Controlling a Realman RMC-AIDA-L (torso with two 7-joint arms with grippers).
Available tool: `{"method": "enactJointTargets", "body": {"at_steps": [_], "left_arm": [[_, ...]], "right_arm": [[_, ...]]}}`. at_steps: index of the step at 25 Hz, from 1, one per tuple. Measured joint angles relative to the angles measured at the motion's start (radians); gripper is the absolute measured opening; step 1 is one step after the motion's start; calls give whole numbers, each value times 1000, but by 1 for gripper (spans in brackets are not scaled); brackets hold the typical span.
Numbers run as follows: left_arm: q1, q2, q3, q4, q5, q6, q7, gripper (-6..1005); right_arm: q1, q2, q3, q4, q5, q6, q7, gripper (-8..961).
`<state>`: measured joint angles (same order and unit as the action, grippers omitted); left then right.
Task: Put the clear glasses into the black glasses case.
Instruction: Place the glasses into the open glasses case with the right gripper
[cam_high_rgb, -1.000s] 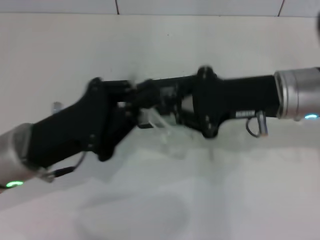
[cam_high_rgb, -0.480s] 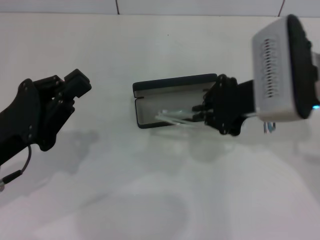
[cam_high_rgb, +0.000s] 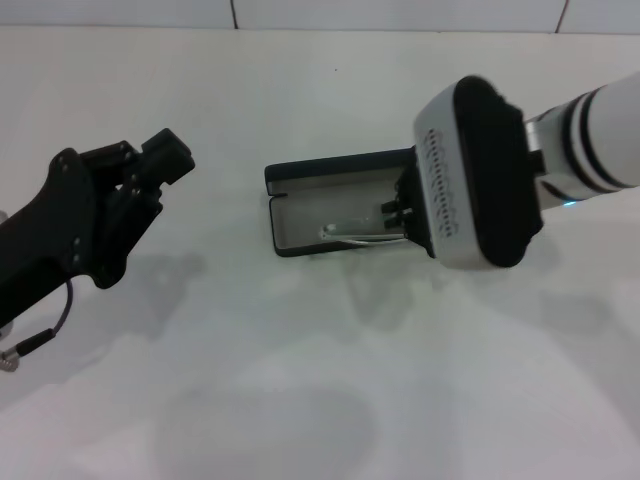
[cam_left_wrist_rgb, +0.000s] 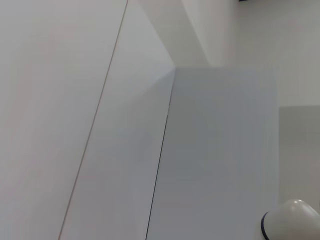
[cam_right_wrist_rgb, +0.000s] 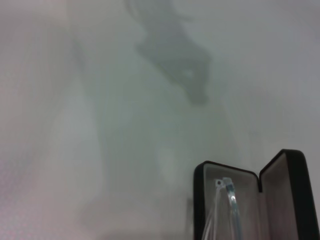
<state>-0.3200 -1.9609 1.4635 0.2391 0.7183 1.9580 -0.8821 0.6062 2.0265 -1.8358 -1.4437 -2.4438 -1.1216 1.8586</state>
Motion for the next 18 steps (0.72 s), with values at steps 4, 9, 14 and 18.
{"method": "enactJointTargets", "body": {"at_steps": [4,9,14,18], "left_arm": [[-6,-2,0,0,2,-5,0,67],[-7,-4,0,0,3,-5,1,67],[0,-8,0,0,-1,-7,2,66],[2,-9,-2,0,-3,-9,2,66]], "right_arm": [[17,1,-83,46,-49,111,-2,79],[21,1,-141,85,-75,212,-2,81],[26,1,-160,123,-80,268,-2,83],[29,1,-171,144,-86,307,-2,84]]}}
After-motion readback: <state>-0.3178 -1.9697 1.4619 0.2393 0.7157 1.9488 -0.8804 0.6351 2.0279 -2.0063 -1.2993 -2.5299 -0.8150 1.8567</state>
